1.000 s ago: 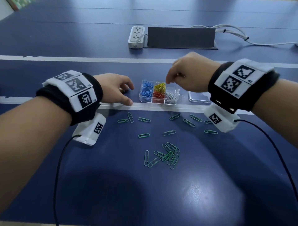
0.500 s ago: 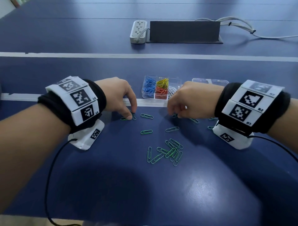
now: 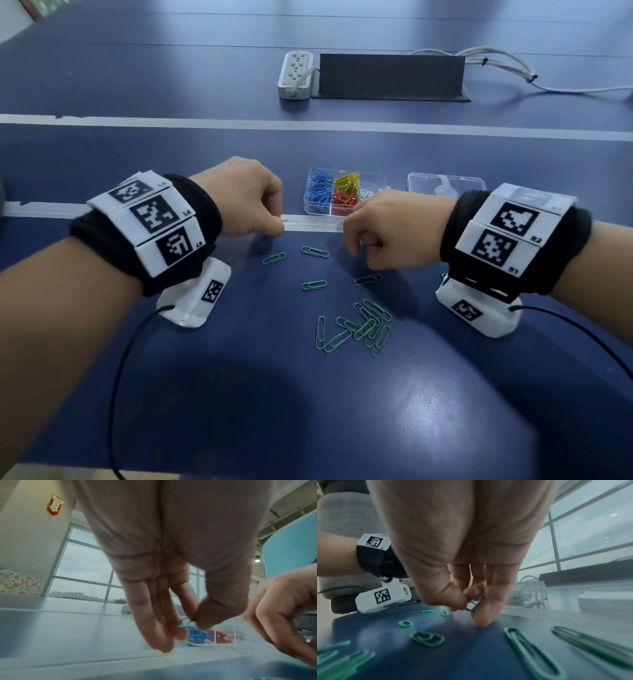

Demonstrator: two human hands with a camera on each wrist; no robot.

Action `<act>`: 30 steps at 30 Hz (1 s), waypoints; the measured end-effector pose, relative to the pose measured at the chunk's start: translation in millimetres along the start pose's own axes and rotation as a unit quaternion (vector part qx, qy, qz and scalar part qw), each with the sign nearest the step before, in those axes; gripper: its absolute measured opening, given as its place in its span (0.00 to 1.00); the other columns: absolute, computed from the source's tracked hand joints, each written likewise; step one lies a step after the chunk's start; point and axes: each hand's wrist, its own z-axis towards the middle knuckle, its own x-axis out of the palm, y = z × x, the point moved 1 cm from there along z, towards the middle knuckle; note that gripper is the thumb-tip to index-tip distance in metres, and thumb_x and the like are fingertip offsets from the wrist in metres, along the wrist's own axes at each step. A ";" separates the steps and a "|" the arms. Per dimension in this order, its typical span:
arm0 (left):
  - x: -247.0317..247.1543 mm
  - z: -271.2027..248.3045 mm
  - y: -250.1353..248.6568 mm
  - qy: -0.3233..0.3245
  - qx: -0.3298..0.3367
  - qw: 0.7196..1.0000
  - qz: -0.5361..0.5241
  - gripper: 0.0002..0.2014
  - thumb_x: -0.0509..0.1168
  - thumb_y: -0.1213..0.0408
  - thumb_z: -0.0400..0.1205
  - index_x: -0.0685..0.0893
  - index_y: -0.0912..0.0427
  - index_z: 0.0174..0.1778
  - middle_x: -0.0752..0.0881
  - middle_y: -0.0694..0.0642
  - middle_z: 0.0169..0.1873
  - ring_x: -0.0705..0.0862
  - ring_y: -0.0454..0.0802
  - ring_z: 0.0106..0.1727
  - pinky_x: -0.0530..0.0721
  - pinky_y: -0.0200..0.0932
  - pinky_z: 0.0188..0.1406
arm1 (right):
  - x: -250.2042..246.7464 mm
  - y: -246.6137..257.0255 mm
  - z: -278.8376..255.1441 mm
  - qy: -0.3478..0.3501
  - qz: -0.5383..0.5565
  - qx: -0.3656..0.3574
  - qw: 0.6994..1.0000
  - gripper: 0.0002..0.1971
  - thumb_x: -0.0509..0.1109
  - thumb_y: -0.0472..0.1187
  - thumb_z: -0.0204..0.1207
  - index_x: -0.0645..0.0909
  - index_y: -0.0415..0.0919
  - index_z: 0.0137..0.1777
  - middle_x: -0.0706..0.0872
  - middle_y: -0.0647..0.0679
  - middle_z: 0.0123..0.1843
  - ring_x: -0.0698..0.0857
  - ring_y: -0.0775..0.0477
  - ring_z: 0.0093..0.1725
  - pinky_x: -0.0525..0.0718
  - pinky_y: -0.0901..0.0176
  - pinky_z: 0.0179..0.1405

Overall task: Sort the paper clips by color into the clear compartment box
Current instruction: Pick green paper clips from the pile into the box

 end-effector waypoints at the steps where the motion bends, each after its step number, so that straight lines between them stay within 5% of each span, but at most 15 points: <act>1: -1.5 -2.3 -0.6 -0.011 0.003 1.000 -0.010 0.03 0.71 0.63 0.69 0.83 0.55 0.30 0.87 0.50 0.30 0.82 0.45 0.35 0.85 0.46 0.45 | -1.6 2.0 2.1 -0.009 0.013 0.002 1.000 0.12 0.66 0.35 0.65 0.86 0.44 0.47 0.84 0.51 0.39 0.75 0.51 0.37 0.73 0.70 0.34; 6: 2.5 -10.7 -2.4 0.048 0.023 0.998 -0.017 0.10 0.63 0.70 0.74 0.79 0.48 0.43 0.87 0.48 0.31 0.82 0.43 0.31 0.82 0.41 0.43 | -6.8 24.4 20.1 -0.044 -0.004 -0.014 0.999 0.13 0.64 0.38 0.70 0.87 0.44 0.50 0.87 0.48 0.44 0.84 0.43 0.49 0.82 0.55 0.52; 8: 7.4 -12.6 -3.6 0.065 0.029 0.997 0.021 0.14 0.58 0.70 0.76 0.80 0.44 0.47 0.85 0.45 0.33 0.79 0.40 0.34 0.78 0.39 0.46 | -5.5 36.5 27.4 -0.036 -0.020 -0.023 0.999 0.12 0.64 0.39 0.73 0.85 0.46 0.53 0.87 0.46 0.49 0.84 0.41 0.53 0.80 0.57 0.49; 10: 10.9 -13.6 -5.5 0.070 0.028 0.996 0.054 0.14 0.57 0.69 0.77 0.84 0.47 0.48 0.85 0.47 0.38 0.79 0.47 0.39 0.79 0.41 0.50 | -3.0 46.0 33.5 -0.036 -0.044 -0.037 0.998 0.13 0.63 0.38 0.75 0.82 0.45 0.57 0.87 0.44 0.53 0.83 0.40 0.56 0.73 0.60 0.43; 13: 13.0 -17.6 -9.5 0.082 0.020 0.992 0.094 0.04 0.64 0.59 0.77 0.83 0.46 0.40 0.85 0.49 0.38 0.80 0.50 0.43 0.80 0.41 0.49 | -2.9 54.7 39.4 -0.031 -0.074 -0.049 0.996 0.12 0.63 0.35 0.77 0.81 0.41 0.59 0.86 0.43 0.55 0.83 0.40 0.58 0.72 0.59 0.42; 18: 16.3 -17.0 -10.6 0.090 0.020 0.988 0.126 0.13 0.75 0.54 0.69 0.76 0.46 0.29 0.78 0.41 0.27 0.79 0.48 0.39 0.75 0.38 0.41 | -6.2 61.4 37.3 -0.009 -0.090 -0.039 0.995 0.12 0.64 0.35 0.76 0.81 0.40 0.58 0.69 0.49 0.34 0.75 0.43 0.42 0.72 0.59 0.38; 22: 16.4 -16.0 -8.9 0.067 0.020 0.990 0.119 0.05 0.74 0.60 0.71 0.86 0.50 0.42 0.85 0.46 0.35 0.83 0.49 0.42 0.81 0.40 0.45 | -5.8 58.3 32.7 -0.006 -0.092 -0.045 0.995 0.14 0.63 0.35 0.75 0.80 0.44 0.59 0.71 0.51 0.35 0.75 0.44 0.43 0.71 0.60 0.38; 27: 17.1 -17.4 -9.2 0.050 0.036 0.992 0.115 0.08 0.67 0.64 0.73 0.86 0.47 0.44 0.82 0.43 0.31 0.81 0.48 0.39 0.77 0.37 0.40 | -11.5 32.7 21.7 0.029 0.054 0.032 0.998 0.16 0.63 0.36 0.72 0.85 0.50 0.56 0.78 0.57 0.30 0.81 0.45 0.39 0.79 0.61 0.42; 30: 19.0 -16.9 -11.0 0.053 0.042 0.991 0.118 0.10 0.64 0.65 0.72 0.84 0.48 0.46 0.77 0.41 0.28 0.77 0.47 0.36 0.77 0.38 0.40 | -15.1 14.6 11.9 0.063 0.285 0.097 0.952 0.13 0.58 0.32 0.75 0.86 0.42 0.45 0.80 0.41 0.34 0.86 0.39 0.36 0.88 0.58 0.32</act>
